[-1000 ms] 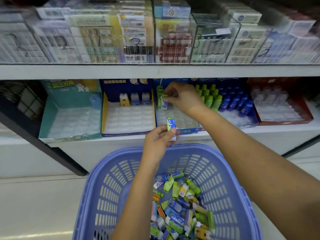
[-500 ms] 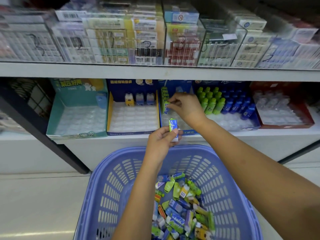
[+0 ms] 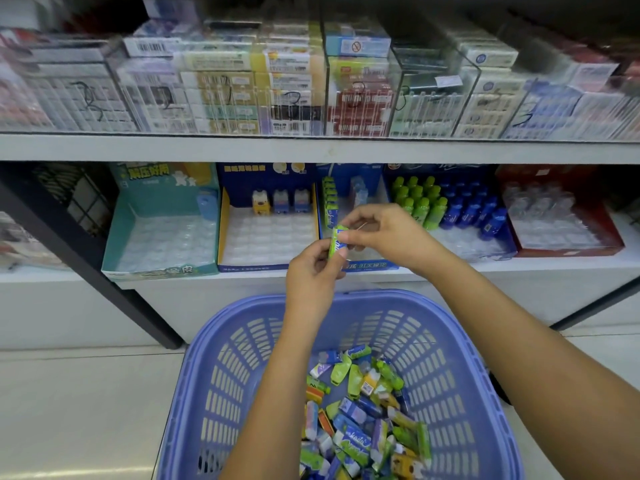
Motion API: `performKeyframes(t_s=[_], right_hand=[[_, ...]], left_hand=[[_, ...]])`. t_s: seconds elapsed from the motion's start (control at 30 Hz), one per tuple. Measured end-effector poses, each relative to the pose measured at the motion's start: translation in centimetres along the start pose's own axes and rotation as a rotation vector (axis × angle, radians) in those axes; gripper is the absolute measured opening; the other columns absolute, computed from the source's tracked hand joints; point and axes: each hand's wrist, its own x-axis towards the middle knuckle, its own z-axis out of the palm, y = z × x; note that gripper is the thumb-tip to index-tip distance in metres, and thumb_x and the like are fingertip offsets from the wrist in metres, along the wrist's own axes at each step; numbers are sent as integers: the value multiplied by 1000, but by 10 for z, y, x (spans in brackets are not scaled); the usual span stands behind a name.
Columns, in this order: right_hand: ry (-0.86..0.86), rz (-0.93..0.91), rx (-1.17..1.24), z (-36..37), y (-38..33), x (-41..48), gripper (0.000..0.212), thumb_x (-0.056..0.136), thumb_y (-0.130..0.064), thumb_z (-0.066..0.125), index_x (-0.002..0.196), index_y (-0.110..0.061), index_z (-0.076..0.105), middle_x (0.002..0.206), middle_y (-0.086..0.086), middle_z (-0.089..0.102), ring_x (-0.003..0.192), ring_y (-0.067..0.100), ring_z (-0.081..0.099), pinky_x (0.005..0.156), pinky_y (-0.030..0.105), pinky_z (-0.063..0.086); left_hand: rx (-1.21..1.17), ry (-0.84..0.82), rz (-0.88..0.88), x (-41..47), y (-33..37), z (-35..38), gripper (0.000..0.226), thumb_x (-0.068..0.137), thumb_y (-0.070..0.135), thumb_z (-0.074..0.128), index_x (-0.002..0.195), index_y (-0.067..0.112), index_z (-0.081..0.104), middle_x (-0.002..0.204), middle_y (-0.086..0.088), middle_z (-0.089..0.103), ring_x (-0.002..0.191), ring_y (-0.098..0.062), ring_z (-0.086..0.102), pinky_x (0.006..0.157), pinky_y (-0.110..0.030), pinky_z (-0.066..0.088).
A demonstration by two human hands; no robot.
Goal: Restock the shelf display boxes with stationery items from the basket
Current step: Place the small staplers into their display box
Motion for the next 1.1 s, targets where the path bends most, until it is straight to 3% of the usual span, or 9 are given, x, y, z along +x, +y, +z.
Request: performKeyframes(t_s=[0.13,0.2,0.3,0.47,0.63,0.77,0.87,0.93,1.1], right_hand=[[261,-46,97,-6,1,13,16,80,-6,72,93,-4,63,84,9,64,71,14,61,66,17,54],[368,-78,-4,-10,3,26,17,79,-9,73,89,-11,61,82,2,62,75,14,60,70,19,51],[332,-95,-172,-4,11,41,16,79,-14,73,92,-12,64,87,1,65,78,11,59,67,10,46],[313,-115,-289,10,25,49,14,77,-15,75,89,-9,70,86,1,68,73,7,58,63,1,42],[257,-152,-476,8,17,47,18,80,-16,73,95,-6,73,98,9,70,86,16,63,78,19,46],[197,-175,-612,2,1,31,20,85,-17,67,101,-6,72,101,10,68,90,19,61,79,17,42],[209,-157,-535,9,10,-11,16,83,-27,69,82,-11,70,74,-1,62,62,4,50,59,10,34],[45,-24,-534,25,33,-41,16,80,-32,71,76,-17,67,70,-4,63,61,3,52,56,9,35],[-507,367,-707,82,125,-83,31,84,-16,63,115,-17,63,117,4,64,108,21,59,85,26,44]], left_hand=[[288,128,92,-4,-1,1,26,93,20,57,119,16,61,97,9,65,86,2,61,76,-11,49],[495,98,207,-9,-3,3,32,95,19,53,126,13,57,114,1,63,101,-9,60,87,-22,50],[714,2,297,-16,-6,10,32,96,14,50,126,9,58,126,-6,60,119,-18,51,100,-26,40],[742,4,280,-17,-9,11,32,95,12,50,125,8,59,128,-5,59,123,-18,48,102,-23,35],[743,-21,303,-15,-8,7,30,96,17,50,123,11,61,125,-2,60,118,-15,51,98,-23,39],[605,-36,394,-27,-13,0,23,94,24,52,90,9,70,89,-2,67,79,-15,63,70,-25,50],[706,-116,239,-32,-38,-6,33,93,31,51,71,10,64,62,1,59,57,-15,53,57,-30,41],[816,-254,16,-33,-63,-9,34,91,28,54,65,6,57,58,-8,56,56,-24,52,55,-34,38],[1037,-785,-399,-63,-129,-12,13,84,13,62,85,3,69,84,-16,65,81,-24,62,74,-33,49]])
